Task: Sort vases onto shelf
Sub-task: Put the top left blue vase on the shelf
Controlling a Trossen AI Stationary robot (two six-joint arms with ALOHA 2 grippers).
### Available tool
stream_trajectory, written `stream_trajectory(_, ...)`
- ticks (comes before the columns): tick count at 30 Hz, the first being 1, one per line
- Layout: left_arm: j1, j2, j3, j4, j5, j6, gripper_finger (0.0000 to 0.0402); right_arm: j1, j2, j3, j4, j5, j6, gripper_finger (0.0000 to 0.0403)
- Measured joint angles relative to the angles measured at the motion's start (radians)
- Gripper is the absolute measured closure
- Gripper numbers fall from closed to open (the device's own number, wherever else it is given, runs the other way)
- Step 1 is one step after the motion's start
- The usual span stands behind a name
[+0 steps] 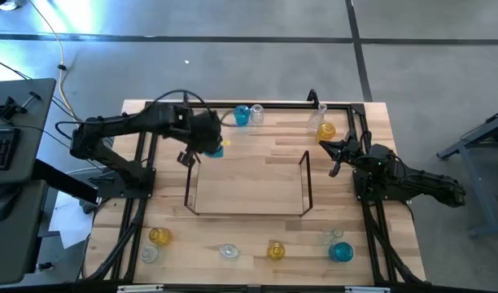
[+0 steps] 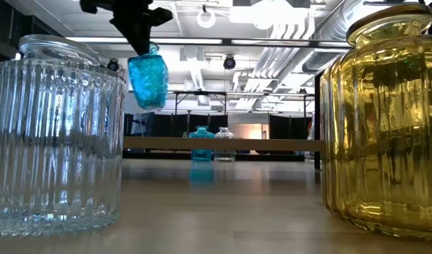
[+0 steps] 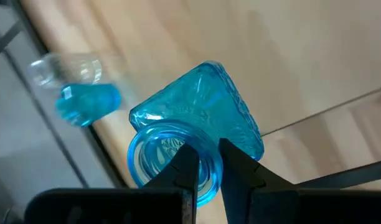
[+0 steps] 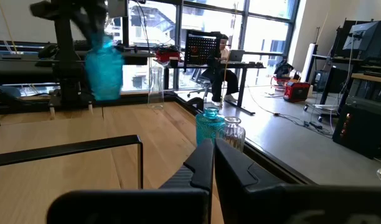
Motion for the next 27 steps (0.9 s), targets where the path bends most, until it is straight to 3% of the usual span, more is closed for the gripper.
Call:
stream_trajectory(8,-0.073,0.0,-0.07,0.03,0.085,-0.053,0.0376,0.0,0.0,0.0,0.0,0.0,0.0,0.0402)
stream_trajectory(18,-0.04,0.095,-0.089,0.084,0.084,-0.012,0.0376,0.0,0.0,0.0,0.0,0.0,0.0,0.0402)
stream_trajectory(27,-0.023,0.105,-0.089,0.066,0.084,-0.096,0.0376,0.0,0.0,0.0,0.0,0.0,0.0,0.0402)
